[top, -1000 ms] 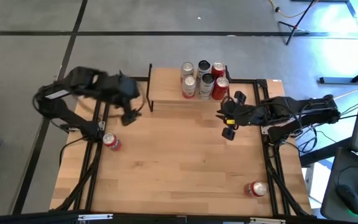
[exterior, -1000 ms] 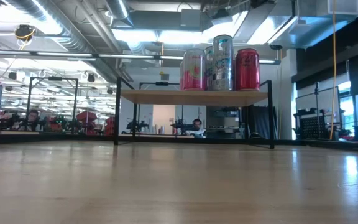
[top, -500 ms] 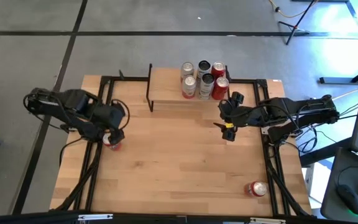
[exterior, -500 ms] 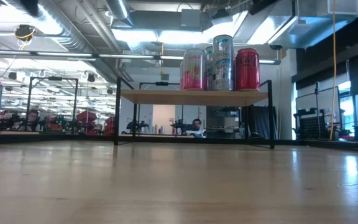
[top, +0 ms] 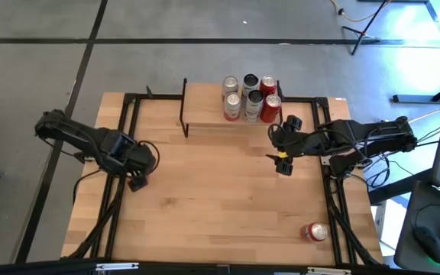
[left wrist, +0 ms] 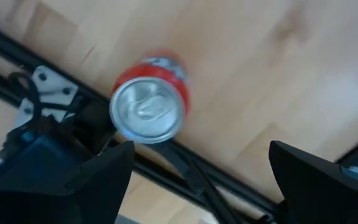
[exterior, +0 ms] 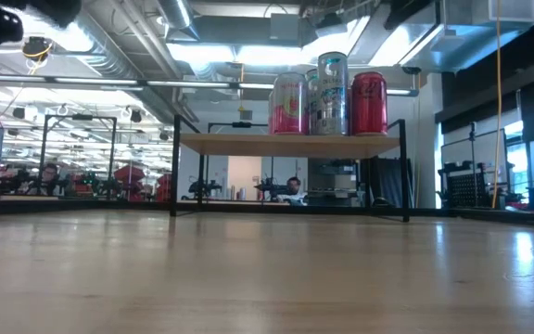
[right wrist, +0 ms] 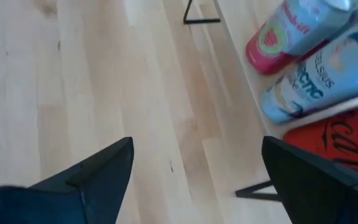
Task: Place canned beverage on shelf
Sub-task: Put the left orange soda can on the shelf
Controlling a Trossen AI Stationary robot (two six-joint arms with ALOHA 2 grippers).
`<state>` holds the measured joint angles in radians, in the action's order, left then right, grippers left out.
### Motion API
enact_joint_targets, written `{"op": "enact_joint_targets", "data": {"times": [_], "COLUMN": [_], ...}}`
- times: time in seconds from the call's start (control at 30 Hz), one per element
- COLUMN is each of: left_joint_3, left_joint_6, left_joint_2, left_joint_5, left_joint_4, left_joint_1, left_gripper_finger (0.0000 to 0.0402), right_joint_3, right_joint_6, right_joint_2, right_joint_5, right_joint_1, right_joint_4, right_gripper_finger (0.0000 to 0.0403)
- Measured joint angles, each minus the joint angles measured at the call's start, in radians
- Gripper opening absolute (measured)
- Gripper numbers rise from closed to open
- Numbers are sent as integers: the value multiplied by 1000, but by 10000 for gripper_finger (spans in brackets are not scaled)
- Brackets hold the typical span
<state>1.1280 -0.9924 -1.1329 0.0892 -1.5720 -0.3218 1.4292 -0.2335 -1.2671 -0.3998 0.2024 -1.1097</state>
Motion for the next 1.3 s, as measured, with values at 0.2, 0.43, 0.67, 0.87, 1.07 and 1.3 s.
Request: {"op": "enact_joint_targets", "data": {"times": [0.2,0.43,0.67,0.87,1.07,1.3], "left_joint_3": [-90,-188,-271,-334,-347,-342], "left_joint_6": [4,10,73,107,137,196], "left_joint_2": [-1,-1,-1,-3,-2,-1], "left_joint_5": [-34,-41,-23,8,-51,-73], "left_joint_4": [-2,17,110,192,202,204], "left_joint_1": [11,29,29,29,29,29], "left_gripper_finger": [359,359,359,359,335,256], "right_joint_3": [0,0,0,0,0,0], "right_joint_6": [-6,-5,-5,-9,-9,-9], "right_joint_2": [0,0,0,0,0,0], "right_joint_5": [-4,-8,-10,-10,-11,-8], "right_joint_1": [0,0,0,0,0,0], "right_joint_4": [-9,-9,-9,-8,-5,15], "right_gripper_finger": [347,347,347,347,347,347]}}
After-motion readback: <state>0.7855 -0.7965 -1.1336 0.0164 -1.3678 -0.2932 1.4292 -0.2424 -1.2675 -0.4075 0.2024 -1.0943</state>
